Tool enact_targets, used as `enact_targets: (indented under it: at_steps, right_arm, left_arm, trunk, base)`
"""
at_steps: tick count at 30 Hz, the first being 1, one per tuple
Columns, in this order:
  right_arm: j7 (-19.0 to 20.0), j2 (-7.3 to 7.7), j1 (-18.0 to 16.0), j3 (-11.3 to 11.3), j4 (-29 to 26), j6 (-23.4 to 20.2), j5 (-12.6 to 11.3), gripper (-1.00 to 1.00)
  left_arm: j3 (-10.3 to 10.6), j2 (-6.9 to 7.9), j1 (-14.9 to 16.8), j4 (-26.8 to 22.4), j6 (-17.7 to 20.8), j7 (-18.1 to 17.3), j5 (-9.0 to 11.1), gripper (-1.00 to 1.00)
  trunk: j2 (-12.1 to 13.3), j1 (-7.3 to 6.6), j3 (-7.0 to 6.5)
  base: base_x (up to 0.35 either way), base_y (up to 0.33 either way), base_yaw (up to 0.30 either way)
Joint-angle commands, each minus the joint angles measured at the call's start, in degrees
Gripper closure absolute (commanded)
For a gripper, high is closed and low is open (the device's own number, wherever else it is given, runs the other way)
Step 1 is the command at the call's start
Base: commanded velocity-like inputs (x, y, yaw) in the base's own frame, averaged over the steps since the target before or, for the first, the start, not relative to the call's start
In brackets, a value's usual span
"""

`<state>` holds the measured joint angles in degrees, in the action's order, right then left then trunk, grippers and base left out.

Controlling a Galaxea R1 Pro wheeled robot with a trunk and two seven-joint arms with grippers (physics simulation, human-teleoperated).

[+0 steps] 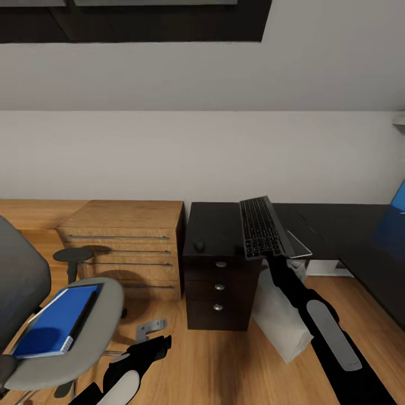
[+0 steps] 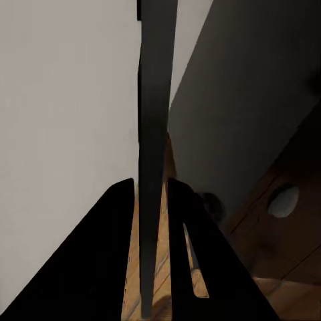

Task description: In the bedroom, organize the workspace by keeping the computer under the desk, ensuring the monitor is on the desk, placing the keyboard on the desk next to the monitor, placing the mouse on the desk next to the keyboard, moving the folder from the swivel chair onto the desk next to the mouse, stacking the notebook on top of the folder with the pen on top of the notebook, and positioning the swivel chair next to the desk.

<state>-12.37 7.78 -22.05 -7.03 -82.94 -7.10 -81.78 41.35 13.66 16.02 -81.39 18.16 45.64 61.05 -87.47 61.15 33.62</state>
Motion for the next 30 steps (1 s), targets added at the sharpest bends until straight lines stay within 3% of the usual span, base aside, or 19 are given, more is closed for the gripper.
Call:
enact_targets:
  at_steps: [1,4,7,14,16,30]
  right_arm:
    - [-0.63,-0.26,0.37,-0.03,-0.95,-0.17,-0.67,1.00]
    - [-0.77,-0.35,0.51,-0.07,-1.40,-0.25,-2.33,1.00]
    - [-0.86,-0.37,0.58,-0.04,-1.52,-0.44,-6.58,1.00]
    - [-0.83,-0.36,0.60,-0.02,-1.59,-0.61,-8.57,1.00]
    - [-0.81,-0.36,0.60,-0.03,-1.61,-0.57,-11.02,1.00]
    - [-0.81,-0.31,0.60,0.08,-1.61,-0.59,-11.94,1.00]
  left_arm:
    - [0.13,0.05,0.07,-0.07,0.13,0.36,0.21,-1.00]
    - [0.20,0.03,0.07,-0.08,0.16,0.29,0.22,-1.00]
    - [0.46,-0.03,0.07,-0.28,0.23,0.25,0.21,-1.00]
    - [0.45,0.04,0.07,-0.26,0.26,0.17,0.29,-1.00]
    - [0.13,0.05,0.07,-0.19,0.24,0.08,0.34,-1.00]
    - [-0.22,0.05,0.07,-0.08,0.30,0.11,0.42,-1.00]
  trunk:
    - [0.38,-0.23,-0.12]
    - [1.58,-0.89,-0.66]
    - [1.58,-0.89,-0.66]
    - [1.58,-0.89,-0.66]
    - [1.58,-0.89,-0.66]
    - [1.58,-0.89,-0.66]
  base:
    - [-0.001,0.000,0.000]
    - [0.000,0.000,0.000]
    - [0.000,0.000,0.000]
    - [0.000,0.000,0.000]
    - [-0.046,-0.030,0.000]
    - [-0.197,-0.245,0.000]
